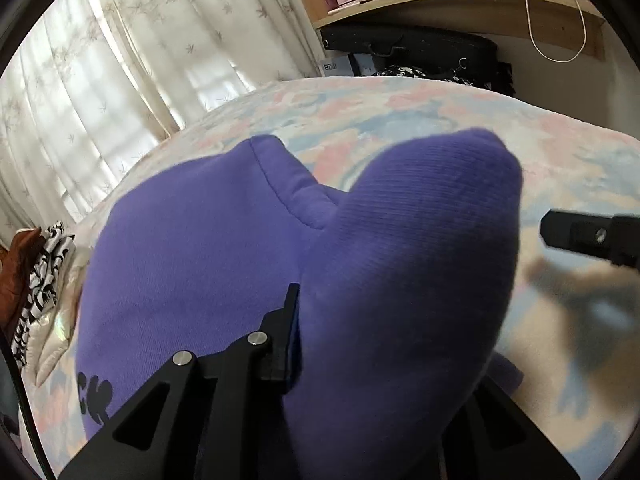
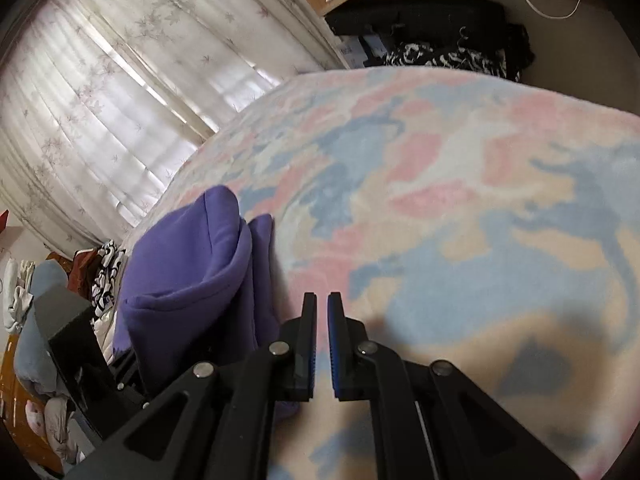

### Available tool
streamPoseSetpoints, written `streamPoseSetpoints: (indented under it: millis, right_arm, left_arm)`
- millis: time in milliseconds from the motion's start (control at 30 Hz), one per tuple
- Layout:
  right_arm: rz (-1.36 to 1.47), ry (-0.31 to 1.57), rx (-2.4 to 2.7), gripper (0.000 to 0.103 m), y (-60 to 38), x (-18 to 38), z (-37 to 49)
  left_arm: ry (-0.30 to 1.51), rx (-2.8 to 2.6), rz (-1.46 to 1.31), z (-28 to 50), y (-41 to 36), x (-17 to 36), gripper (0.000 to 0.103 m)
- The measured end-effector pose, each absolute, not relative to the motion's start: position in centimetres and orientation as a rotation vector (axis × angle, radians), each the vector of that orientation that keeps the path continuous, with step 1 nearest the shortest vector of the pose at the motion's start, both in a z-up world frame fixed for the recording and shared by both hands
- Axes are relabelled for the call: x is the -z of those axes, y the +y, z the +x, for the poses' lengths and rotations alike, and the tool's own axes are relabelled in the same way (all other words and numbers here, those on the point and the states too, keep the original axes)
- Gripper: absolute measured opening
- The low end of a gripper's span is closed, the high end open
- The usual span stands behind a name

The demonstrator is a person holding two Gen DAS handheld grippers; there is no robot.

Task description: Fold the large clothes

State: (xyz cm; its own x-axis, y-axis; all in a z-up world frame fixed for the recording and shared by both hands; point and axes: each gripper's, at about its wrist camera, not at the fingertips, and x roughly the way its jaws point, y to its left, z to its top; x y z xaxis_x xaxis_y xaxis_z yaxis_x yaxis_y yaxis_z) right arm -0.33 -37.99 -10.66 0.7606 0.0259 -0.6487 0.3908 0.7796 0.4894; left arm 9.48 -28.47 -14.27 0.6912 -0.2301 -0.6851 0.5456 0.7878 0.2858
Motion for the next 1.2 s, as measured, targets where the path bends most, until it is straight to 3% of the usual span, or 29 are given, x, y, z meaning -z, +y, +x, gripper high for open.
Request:
streamPoseSetpoints:
  millis: [67, 233, 467, 633, 700, 767, 967, 1067, 1200]
  right_arm:
    - [0.649, 0.695, 0.206, 0.005, -37.7, 10.5, -0.1]
    - [0.624, 0.689, 0.175, 0.005, -37.0, 10.0, -0.1]
    - [0.595, 0.679, 0.165, 0.005, -36.2, 8.4, -0.9]
    - [0.566, 0.679, 0.130, 0.011, -35.6, 6.8, -1.1]
    - [0.564, 0.676, 0.100, 0.030, -35.3, 6.0, -0.9]
    - [0.547, 0.663, 0.061, 0.041, -34.9, 4.8, -0.4]
    - [0.564, 0.722, -0.116, 0.045, -34.8, 3.1, 4.1]
    - [0.570, 0.803, -0.166, 0.053, -35.1, 3.9, 8.2]
    - [0.640, 0.965, -0.240, 0.054, -35.4, 7.5, 13.6]
  left_arm:
    - [0.688, 0.466, 0.495, 9.5, -28.2, 13.8, 0.019]
    - [0.678, 0.504, 0.513, 8.7, -27.7, 12.5, 0.036]
    - [0.702, 0.588, 0.481, 7.4, -26.6, 10.3, 0.069]
    - [0.728, 0.634, 0.438, 5.5, -24.4, 8.0, 0.069]
    - [0.738, 0.648, 0.409, 5.0, -22.7, 6.6, 0.069]
    - [0.741, 0.639, 0.389, 5.3, -21.1, 5.3, 0.069]
    - [0.790, 0.516, 0.288, 10.0, -15.5, 2.8, 0.069]
    - [0.887, 0.461, 0.232, 14.1, -13.4, 4.1, 0.069]
    - [1.017, 0.423, 0.136, 18.5, -11.5, 7.3, 0.072]
